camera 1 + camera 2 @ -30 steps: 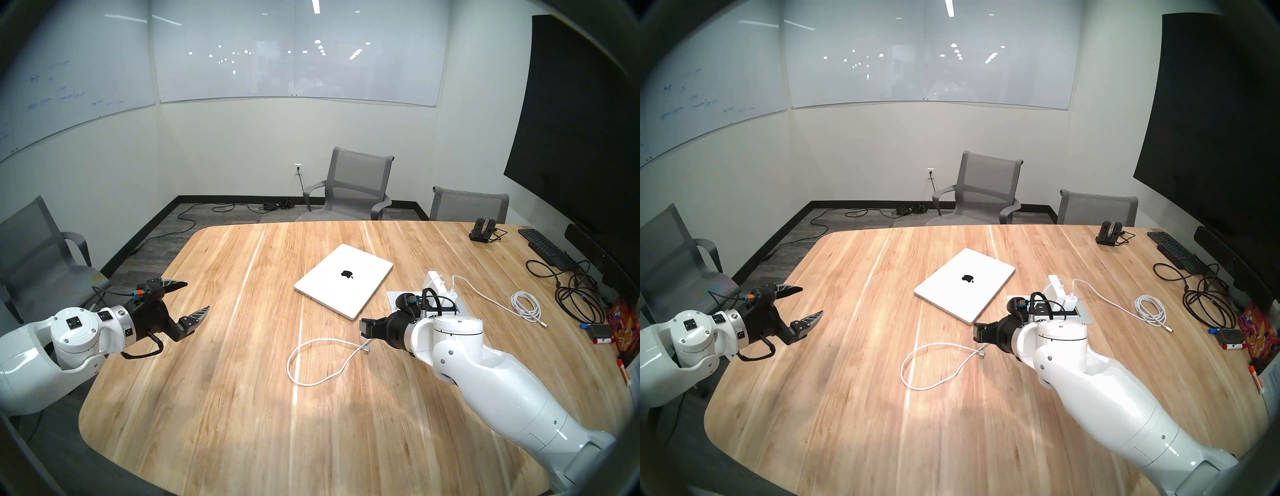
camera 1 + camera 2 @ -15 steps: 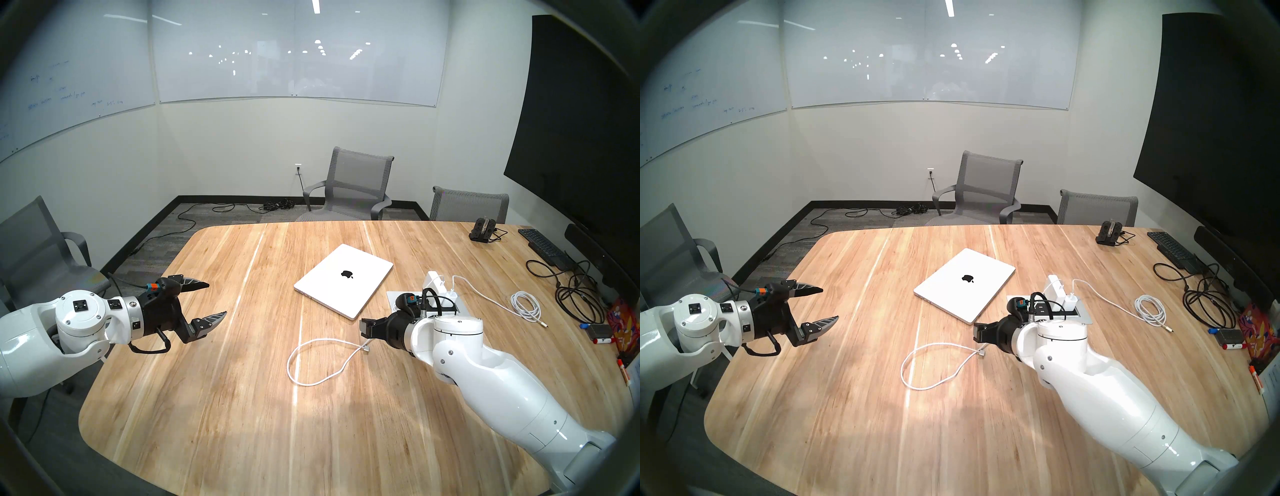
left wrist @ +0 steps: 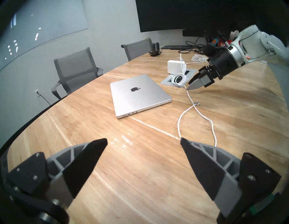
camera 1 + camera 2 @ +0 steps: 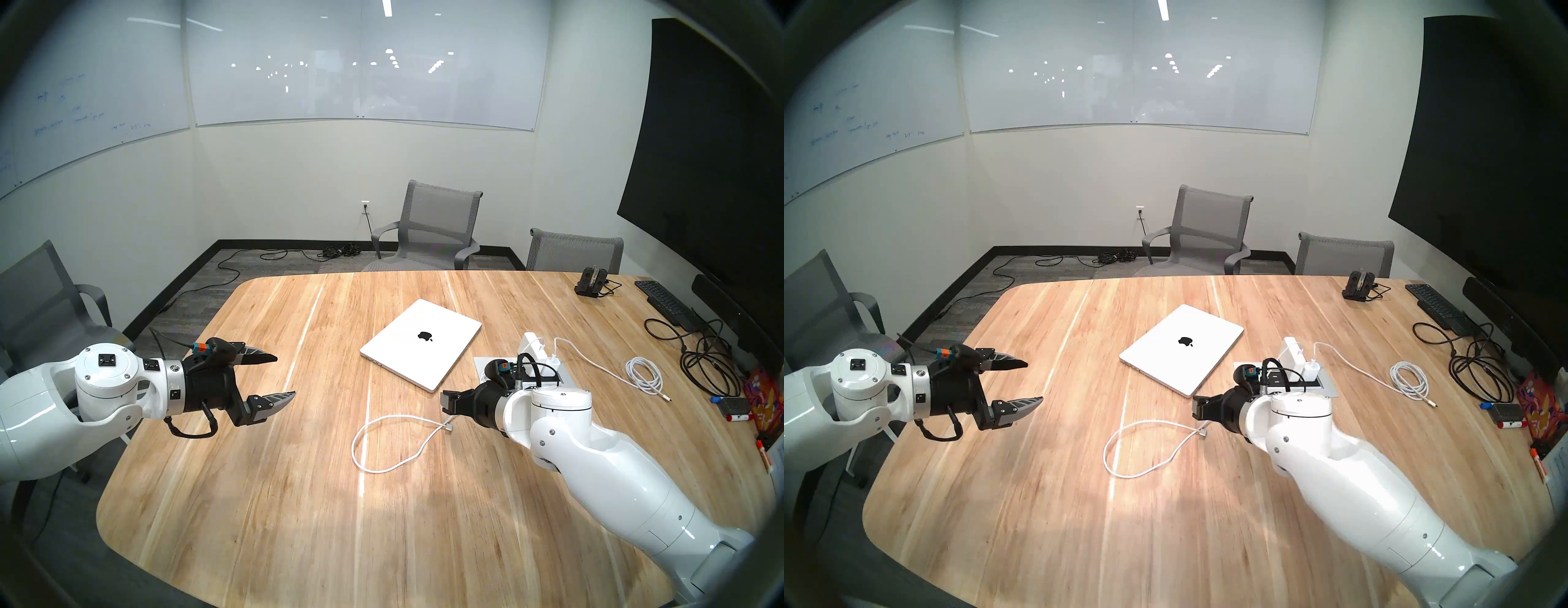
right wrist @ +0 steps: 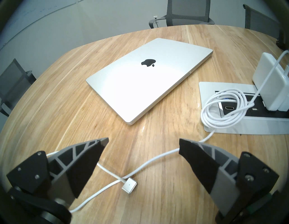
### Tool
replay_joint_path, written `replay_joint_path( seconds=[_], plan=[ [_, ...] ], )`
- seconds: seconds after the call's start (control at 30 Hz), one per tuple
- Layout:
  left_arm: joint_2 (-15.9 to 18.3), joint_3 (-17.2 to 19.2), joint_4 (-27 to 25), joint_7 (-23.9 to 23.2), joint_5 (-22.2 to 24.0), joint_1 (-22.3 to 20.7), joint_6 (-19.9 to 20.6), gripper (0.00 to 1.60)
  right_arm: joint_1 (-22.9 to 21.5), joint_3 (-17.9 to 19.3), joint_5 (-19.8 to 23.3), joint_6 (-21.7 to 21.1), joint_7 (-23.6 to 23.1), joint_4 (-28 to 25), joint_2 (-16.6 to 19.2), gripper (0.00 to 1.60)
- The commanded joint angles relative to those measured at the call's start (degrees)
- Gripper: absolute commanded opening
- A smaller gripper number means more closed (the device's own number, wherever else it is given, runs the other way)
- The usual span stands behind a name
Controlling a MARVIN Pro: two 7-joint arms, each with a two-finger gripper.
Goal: Plug the charging cable into the port of a MacBook
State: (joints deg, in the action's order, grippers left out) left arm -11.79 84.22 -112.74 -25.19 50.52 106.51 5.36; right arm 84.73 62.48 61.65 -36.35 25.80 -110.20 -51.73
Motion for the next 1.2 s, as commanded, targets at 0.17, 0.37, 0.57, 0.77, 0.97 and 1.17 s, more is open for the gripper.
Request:
replay_joint_path(
  seconds=[0.17, 0.37, 0.57, 0.77, 0.97, 1.17],
  plan=[
    [-6.26, -3.25, -0.45, -2.11, -3.88, -9.49, 4.64, 1.60, -0.37, 0.06, -0.07, 0.00, -0.04, -0.83, -0.07, 1.60],
    [-9.18, -5.40, 0.95, -4.24, -6.24, -13.27, 6.58, 1.60, -0.36, 0.06, -0.07, -0.01, -0.03, -0.85, -0.06, 1.60],
    [-10.78, -7.54, 2.29, -5.89, -7.66, -16.51, 7.75, 1.60, -0.36, 0.07, -0.07, -0.01, -0.03, -0.85, -0.06, 1.60],
    [-11.65, -9.08, 3.31, -7.09, -8.49, -18.70, 8.38, 1.60, -0.36, 0.07, -0.07, -0.01, -0.02, -0.86, -0.06, 1.60],
    [-13.94, -11.49, 3.62, -8.62, -9.01, -21.72, 11.40, 1.60, -0.36, 0.07, -0.07, -0.01, -0.02, -0.86, -0.06, 1.60],
    [-17.46, -13.94, 4.22, -9.85, -10.78, -25.01, 15.12, 1.60, -0.36, 0.07, -0.07, -0.01, -0.02, -0.85, -0.06, 1.60]
  ],
)
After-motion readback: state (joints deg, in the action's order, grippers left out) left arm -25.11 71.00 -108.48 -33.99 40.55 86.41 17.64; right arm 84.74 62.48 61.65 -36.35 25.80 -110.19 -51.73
